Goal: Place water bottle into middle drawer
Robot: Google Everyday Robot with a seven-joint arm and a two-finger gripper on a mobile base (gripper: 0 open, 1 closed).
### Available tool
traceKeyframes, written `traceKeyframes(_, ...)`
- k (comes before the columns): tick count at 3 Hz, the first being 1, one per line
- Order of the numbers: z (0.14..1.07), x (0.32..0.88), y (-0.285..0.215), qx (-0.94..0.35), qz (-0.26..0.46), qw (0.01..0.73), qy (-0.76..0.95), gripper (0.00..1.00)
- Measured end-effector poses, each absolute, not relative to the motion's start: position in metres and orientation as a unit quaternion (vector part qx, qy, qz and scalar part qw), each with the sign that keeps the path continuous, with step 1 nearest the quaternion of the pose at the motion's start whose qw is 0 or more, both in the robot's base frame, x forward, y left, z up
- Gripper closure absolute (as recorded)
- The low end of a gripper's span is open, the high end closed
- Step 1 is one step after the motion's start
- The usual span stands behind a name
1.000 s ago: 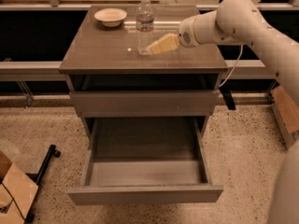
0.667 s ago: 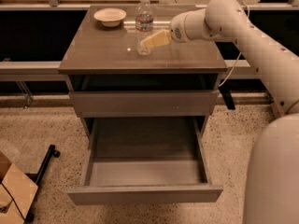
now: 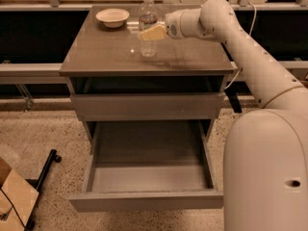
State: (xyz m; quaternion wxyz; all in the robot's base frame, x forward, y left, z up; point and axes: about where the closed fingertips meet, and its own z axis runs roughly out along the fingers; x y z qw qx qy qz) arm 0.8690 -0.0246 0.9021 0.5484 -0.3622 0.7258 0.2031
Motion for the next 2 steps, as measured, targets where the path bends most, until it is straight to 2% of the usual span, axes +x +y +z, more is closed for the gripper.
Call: traceKeyframes(2,0.914,0.851,0.003,-0.374,0.247,0.555,0.701,0.65)
